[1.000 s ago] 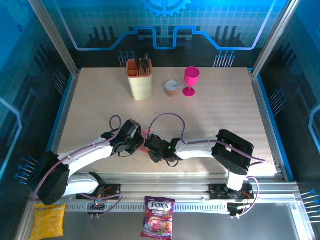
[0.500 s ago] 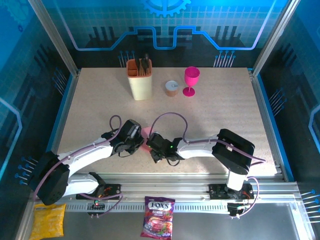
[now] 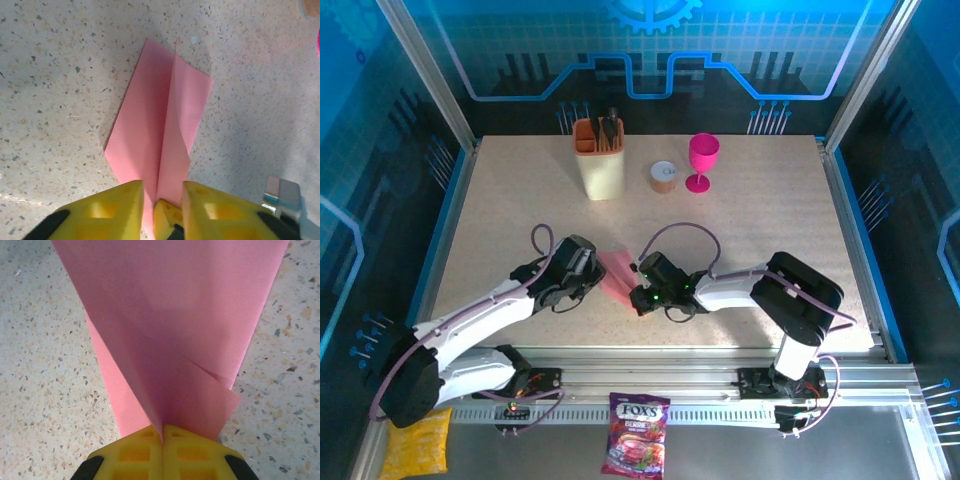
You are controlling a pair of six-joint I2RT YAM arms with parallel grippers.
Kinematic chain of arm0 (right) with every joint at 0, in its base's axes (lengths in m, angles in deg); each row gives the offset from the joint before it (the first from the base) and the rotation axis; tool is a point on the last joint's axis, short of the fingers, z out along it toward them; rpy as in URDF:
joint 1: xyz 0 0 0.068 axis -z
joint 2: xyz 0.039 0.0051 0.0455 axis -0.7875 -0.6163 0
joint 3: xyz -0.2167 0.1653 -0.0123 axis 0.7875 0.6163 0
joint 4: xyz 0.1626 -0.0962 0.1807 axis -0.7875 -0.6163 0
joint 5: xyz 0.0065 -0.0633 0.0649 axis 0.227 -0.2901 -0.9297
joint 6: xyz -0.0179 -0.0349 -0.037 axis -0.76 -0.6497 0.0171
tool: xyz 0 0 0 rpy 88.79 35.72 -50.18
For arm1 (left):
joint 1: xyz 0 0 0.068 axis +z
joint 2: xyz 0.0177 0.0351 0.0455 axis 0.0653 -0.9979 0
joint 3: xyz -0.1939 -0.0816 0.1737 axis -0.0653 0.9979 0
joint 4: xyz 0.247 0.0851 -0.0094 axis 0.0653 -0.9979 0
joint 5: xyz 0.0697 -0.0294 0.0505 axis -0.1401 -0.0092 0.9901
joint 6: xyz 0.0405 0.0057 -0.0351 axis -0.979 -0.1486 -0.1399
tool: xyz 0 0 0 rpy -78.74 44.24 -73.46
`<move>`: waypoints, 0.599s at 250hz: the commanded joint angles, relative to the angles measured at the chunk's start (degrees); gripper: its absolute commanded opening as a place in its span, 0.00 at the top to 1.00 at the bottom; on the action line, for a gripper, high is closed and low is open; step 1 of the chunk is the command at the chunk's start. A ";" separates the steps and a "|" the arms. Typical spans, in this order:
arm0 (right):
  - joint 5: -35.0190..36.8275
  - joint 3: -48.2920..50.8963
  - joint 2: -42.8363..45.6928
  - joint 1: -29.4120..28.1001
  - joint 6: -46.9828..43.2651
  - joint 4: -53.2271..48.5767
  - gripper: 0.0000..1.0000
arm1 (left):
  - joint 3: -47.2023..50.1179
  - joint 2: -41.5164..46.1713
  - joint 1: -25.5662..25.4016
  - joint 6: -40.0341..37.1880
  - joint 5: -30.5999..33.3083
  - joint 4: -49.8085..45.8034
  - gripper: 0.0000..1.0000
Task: Fold a paper plane with a square sheet of paper (pick it up from the middle)
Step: Fourth fold the wing at the center of the table.
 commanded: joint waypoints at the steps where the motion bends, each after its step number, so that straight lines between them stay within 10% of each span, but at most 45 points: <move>1: -3.68 3.04 -2.44 1.37 1.22 -2.05 1.00 | 1.63 -0.10 -0.03 -3.59 -0.58 1.44 0.64; 46: -6.01 4.15 -3.08 2.54 1.97 -0.34 1.00 | 1.19 -3.09 -0.02 -7.24 -2.07 3.89 0.55; 108: -10.60 6.23 -5.12 4.54 4.61 4.59 1.00 | 5.69 -3.14 -0.03 -16.39 -5.91 14.60 1.00; 150: -12.72 7.46 -6.64 5.07 5.95 8.20 1.00 | 6.41 -6.09 0.00 -20.70 -10.54 18.64 1.00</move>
